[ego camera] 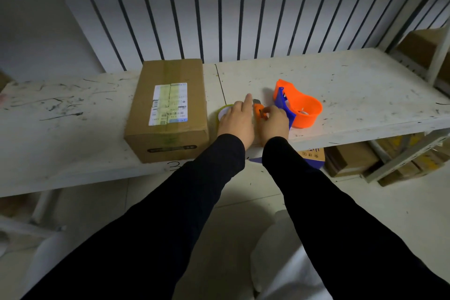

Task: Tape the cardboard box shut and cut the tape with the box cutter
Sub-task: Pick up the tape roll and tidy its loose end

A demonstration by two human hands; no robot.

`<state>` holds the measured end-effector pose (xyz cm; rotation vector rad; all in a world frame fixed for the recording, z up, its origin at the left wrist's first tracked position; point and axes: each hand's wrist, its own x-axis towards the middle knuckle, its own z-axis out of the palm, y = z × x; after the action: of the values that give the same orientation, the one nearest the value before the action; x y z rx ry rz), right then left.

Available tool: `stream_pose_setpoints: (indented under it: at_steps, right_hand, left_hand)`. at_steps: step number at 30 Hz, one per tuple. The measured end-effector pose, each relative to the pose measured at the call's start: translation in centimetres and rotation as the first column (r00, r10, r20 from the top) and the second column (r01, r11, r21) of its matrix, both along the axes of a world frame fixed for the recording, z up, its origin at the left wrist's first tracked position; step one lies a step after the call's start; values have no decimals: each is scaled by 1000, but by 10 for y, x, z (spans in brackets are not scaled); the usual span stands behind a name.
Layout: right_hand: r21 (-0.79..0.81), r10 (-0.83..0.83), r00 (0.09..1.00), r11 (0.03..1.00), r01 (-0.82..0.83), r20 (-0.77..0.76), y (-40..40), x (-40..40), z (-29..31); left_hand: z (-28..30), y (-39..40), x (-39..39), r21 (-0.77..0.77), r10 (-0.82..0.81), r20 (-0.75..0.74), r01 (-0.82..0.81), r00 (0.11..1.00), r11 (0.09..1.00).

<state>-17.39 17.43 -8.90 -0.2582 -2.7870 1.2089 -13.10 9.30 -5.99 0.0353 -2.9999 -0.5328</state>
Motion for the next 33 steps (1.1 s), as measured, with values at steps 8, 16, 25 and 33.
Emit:
stream_pose_setpoints:
  at_steps: [8,16,25,33]
  right_hand:
    - [-16,265,926,960,-279,-271,-59,52,45]
    - [202,596,755,803,-560,-275,-105,91,40]
    - [544,642,766,655,-525,-32,-113,90,26]
    - [499,655,750,681,-536,-88,-113,86,21]
  left_hand:
    - [32,-57,60,109,168,-281,-143,945,984]
    - [11,-108,92,130,335,-210,-313,918,941]
    - [-5,-135,102,-48,358,-88,-363,929,930]
    - [-14,-152,106,-124,247,-150,-266,957,956]
